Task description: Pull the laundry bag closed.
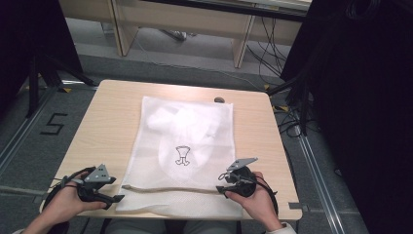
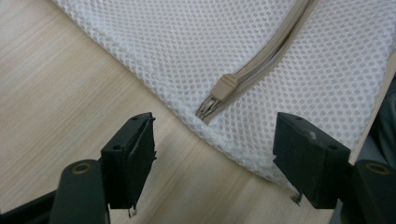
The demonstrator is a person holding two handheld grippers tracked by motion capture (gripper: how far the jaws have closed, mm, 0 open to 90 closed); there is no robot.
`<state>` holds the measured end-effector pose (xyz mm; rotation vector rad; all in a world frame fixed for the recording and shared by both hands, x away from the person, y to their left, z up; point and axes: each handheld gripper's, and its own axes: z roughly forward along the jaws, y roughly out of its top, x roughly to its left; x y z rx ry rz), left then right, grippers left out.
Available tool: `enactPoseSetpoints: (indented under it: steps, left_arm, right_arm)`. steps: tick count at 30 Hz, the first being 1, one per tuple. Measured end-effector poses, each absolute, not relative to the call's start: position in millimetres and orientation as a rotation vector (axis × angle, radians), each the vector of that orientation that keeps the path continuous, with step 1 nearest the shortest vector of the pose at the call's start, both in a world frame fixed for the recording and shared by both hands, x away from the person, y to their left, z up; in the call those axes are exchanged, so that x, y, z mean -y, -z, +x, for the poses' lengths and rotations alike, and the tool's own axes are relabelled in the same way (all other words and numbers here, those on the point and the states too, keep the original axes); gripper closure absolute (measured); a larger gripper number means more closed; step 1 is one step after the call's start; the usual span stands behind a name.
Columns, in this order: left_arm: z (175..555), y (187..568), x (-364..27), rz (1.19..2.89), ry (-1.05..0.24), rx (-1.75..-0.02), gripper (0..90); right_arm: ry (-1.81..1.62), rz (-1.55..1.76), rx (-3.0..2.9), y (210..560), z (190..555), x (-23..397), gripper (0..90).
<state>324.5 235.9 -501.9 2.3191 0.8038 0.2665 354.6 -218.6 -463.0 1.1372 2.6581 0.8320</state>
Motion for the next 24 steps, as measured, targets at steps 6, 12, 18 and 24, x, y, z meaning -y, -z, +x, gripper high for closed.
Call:
enactPoseSetpoints:
  steps: [6,12,18,24]
  left_arm:
    - [321,502,-239,2.307,-0.263,-0.825,28.6]
    - [322,504,-241,2.298,-0.266,-0.848,28.7]
    - [322,503,-241,2.296,-0.249,-0.852,28.8]
    - [323,503,-242,2.302,-0.245,-0.832,29.0]
  right_arm:
    - [-0.985,1.04,-2.68,459,354,199,49.9]
    - [-1.006,0.96,-2.7,454,359,171,55.7]
    - [-1.034,0.853,-2.759,453,364,139,57.8]
    - [-1.023,0.792,-2.788,449,367,116,59.4]
